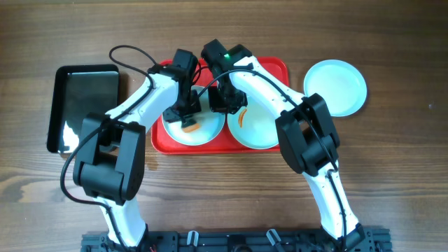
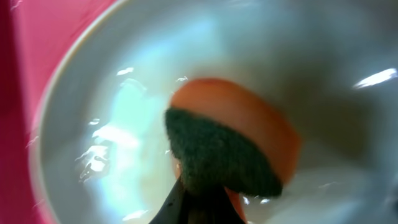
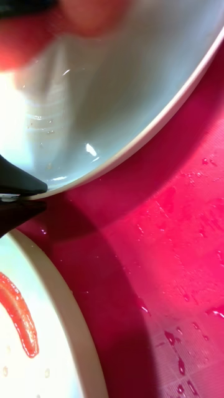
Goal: Clean dirty plates on tray and stack at the side
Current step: 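Scrub the held plate with the sponge in the left gripper, then lift the scrubbed plate off the tray with the right gripper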
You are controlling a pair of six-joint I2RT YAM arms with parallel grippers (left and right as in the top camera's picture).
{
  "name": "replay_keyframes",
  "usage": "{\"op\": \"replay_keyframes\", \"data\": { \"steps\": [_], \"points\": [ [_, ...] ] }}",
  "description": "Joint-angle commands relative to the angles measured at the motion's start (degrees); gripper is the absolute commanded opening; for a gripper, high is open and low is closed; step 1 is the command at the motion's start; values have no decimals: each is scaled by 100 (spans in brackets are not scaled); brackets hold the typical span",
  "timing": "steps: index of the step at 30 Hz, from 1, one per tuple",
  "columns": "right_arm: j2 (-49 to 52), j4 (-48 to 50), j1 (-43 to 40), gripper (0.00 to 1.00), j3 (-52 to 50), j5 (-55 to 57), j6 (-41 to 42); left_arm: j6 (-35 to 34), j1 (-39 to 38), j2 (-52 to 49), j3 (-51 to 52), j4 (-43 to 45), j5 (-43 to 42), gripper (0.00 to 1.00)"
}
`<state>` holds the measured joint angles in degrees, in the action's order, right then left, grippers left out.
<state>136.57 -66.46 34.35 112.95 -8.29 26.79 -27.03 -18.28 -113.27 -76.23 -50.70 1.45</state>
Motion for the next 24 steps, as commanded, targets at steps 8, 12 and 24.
{"op": "replay_keyframes", "data": {
  "steps": [8, 12, 24],
  "points": [
    [-94, -28, -9, 4, -72, 372, 44, 131, -13, -179, -28, -1023, 3862, 4],
    [-94, -26, -9, 4, -72, 529, 195, -457, -20, 22, -291, -1261, 4214, 4],
    [-691, 85, -9, 4, 76, 542, 264, -710, 59, 1884, -699, -1342, 1414, 4]
  ]
}}
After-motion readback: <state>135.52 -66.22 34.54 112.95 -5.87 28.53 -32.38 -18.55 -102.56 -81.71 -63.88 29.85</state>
